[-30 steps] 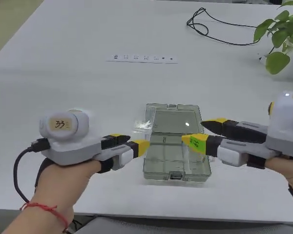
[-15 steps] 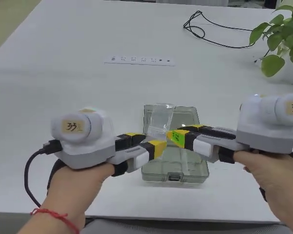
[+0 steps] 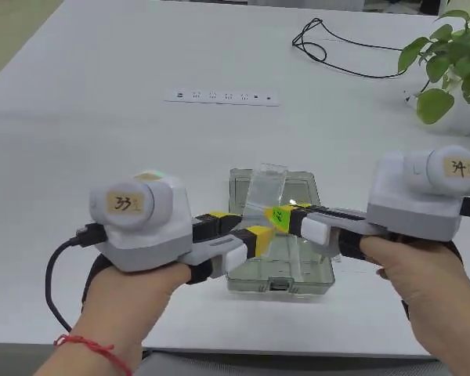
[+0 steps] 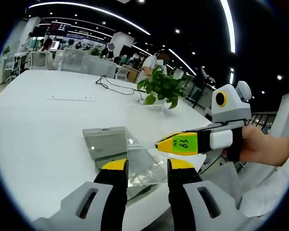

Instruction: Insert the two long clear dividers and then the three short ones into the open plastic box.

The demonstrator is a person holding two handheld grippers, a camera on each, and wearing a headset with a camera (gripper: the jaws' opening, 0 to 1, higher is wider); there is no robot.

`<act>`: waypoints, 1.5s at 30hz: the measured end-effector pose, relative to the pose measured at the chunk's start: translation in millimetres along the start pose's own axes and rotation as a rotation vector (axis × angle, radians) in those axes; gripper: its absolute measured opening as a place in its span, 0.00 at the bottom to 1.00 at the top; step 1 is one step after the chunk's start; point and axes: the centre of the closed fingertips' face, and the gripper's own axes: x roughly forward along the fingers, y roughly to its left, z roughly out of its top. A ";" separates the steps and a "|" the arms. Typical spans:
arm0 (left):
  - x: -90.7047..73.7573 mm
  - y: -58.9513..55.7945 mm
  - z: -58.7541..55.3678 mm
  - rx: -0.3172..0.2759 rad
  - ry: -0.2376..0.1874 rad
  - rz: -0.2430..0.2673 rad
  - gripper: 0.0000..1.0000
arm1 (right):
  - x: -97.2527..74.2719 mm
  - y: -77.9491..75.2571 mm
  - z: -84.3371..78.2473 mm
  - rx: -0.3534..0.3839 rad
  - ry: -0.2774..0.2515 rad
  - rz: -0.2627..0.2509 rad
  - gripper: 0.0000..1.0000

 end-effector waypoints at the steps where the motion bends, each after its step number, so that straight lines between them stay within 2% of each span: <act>1: 0.2 0.1 -0.1 -0.001 0.000 0.001 0.31 | 0.7 0.5 -0.2 -0.006 -0.002 -0.008 0.07; 7: 0.0 -0.8 -1.7 0.003 0.003 -0.006 0.31 | 2.3 1.2 -0.4 0.007 0.003 -0.013 0.06; 8: -0.1 -1.1 -1.7 0.002 0.003 -0.009 0.31 | 3.0 -2.4 0.6 0.008 0.003 -0.014 0.06; 12: 0.1 -3.7 -3.1 0.010 0.009 -0.024 0.35 | 3.9 -0.8 0.9 0.006 0.009 -0.017 0.06; 17: -3.5 -2.3 -6.7 0.050 0.020 -0.039 0.40 | 1.3 -0.4 6.3 0.021 0.006 -0.023 0.07; 20: -7.2 2.0 -8.9 0.057 0.026 -0.050 0.44 | 0.1 -2.7 7.2 0.023 0.021 -0.031 0.07; 29: -18.1 10.8 -18.7 0.157 0.063 -0.080 0.56 | -1.8 -13.6 13.1 0.028 0.048 -0.078 0.07; 32: -20.7 14.7 -21.3 0.171 0.067 -0.092 0.60 | -0.9 -16.0 13.9 0.044 0.059 -0.090 0.07; 34: -23.4 14.9 -22.7 0.192 0.066 -0.105 0.63 | 0.6 -18.4 13.8 0.047 0.072 -0.103 0.07; 36: -25.0 17.8 -27.9 0.217 0.091 -0.113 0.66 | 2.5 -21.0 13.5 0.055 0.089 -0.120 0.07; 39: -26.8 19.9 -31.5 0.237 0.102 -0.128 0.71 | 5.3 -24.4 12.1 0.059 0.117 -0.147 0.07; 40: -27.8 19.6 -32.8 0.250 0.108 -0.137 0.73 | 5.7 -29.9 11.3 0.055 0.134 -0.164 0.07; 43: -29.3 22.2 -35.9 0.285 0.122 -0.146 0.79 | 8.7 -33.0 7.8 0.047 0.169 -0.196 0.07; 45: -29.5 23.8 -37.7 0.296 0.126 -0.157 0.83 | 7.8 -36.0 2.1 0.080 0.213 -0.229 0.07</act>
